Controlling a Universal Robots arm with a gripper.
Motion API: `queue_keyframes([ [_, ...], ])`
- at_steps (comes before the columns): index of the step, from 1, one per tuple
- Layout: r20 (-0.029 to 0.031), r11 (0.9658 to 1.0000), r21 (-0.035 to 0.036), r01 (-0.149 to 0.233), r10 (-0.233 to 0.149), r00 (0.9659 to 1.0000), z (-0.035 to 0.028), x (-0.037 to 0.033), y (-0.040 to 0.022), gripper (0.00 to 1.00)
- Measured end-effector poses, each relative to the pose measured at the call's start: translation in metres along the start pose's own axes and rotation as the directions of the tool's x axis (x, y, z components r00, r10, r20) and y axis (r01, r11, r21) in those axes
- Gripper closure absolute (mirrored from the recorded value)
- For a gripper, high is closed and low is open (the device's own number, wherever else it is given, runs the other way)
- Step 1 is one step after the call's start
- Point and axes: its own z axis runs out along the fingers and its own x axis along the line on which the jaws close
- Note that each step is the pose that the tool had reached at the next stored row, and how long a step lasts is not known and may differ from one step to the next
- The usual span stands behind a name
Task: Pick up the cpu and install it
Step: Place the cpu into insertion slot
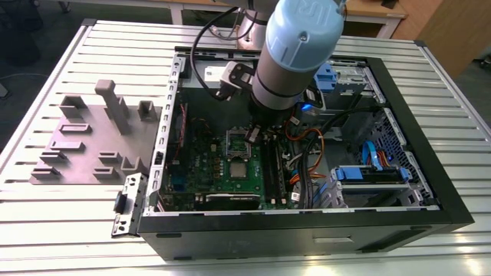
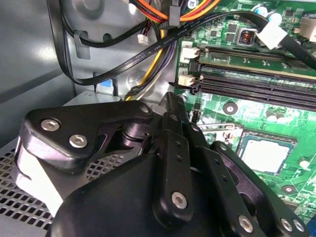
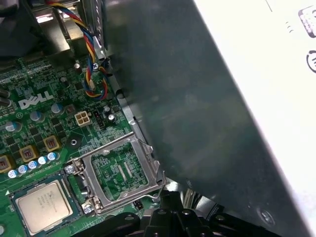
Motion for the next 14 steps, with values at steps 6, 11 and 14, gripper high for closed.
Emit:
queue_keyframes([
  [6, -0.0041, 1.0000, 0.0000, -0.001, 0.001, 1.0000, -0.0018, -0.0002, 0.0009, 0.89],
  [11, -0.0080, 1.0000, 0.0004, -0.001, 0.001, 1.0000, -0.0036, -0.0003, 0.0016, 0.89],
  [14, -0.0098, 1.0000, 0.0003, -0.002, 0.002, 1.0000, -0.0050, -0.0007, 0.0020, 0.89],
])
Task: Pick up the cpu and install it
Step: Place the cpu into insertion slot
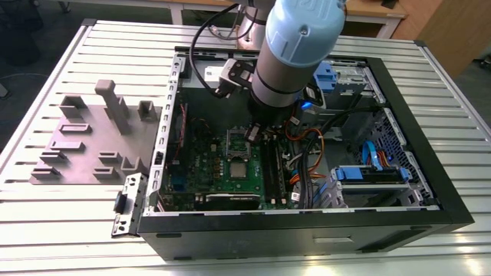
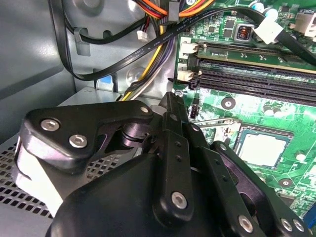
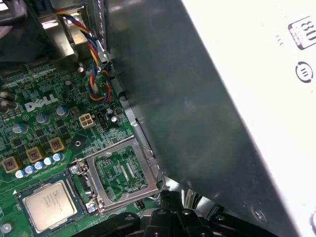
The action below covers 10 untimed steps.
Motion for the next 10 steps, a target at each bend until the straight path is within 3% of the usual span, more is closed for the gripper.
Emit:
queue_keyframes([
  [10, -0.0055, 1.0000, 0.0010, -0.001, 0.001, 1.0000, -0.0047, -0.0003, 0.0024, 0.89],
])
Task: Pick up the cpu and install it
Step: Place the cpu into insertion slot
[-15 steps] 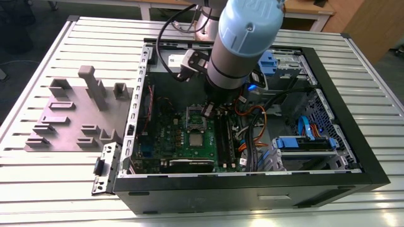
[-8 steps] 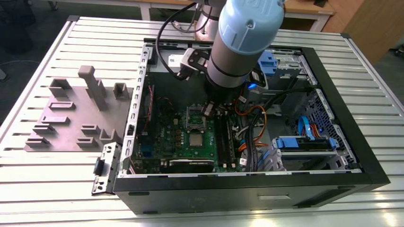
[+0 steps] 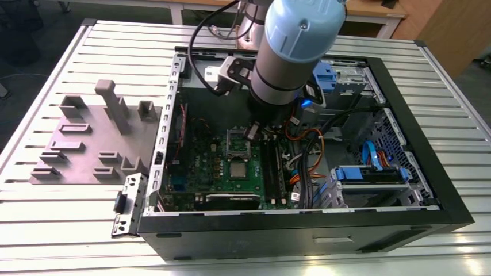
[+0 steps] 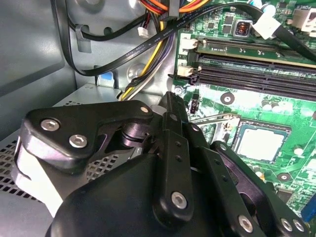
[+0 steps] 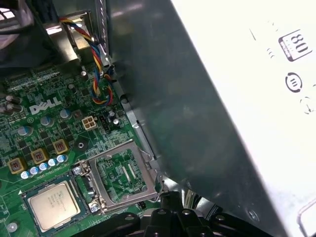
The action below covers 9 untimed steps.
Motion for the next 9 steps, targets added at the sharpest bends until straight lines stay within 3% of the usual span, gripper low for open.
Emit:
queue_keyframes([
  [9, -0.0076, 1.0000, 0.0015, -0.001, 0.001, 1.0000, -0.0056, -0.0008, 0.0017, 0.89],
])
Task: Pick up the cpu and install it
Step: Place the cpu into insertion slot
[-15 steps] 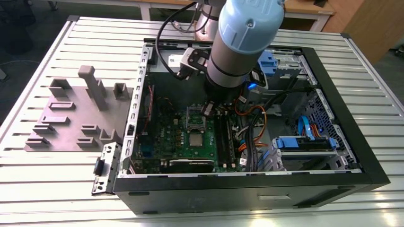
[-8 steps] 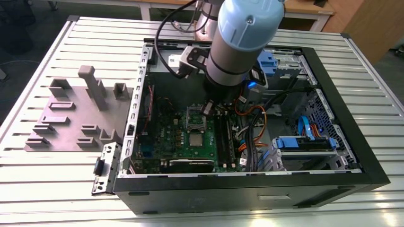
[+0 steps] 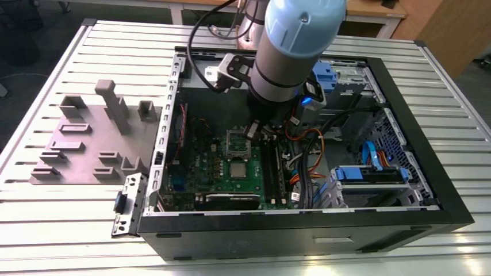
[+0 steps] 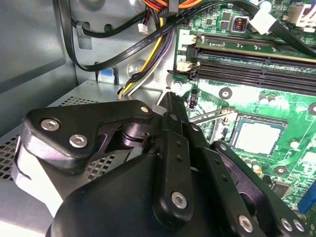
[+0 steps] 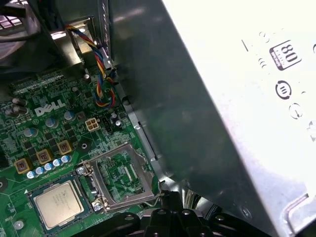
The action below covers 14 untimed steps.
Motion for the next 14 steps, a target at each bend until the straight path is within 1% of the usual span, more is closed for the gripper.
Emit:
queue_keyframes([
  [12, -0.0102, 1.0000, 0.0043, -0.001, 0.001, 0.9999, -0.0074, -0.0011, 0.0023, 0.89],
  [14, -0.0133, 1.0000, 0.0059, -0.001, 0.001, 0.9999, -0.0080, -0.0010, 0.0027, 0.89],
])
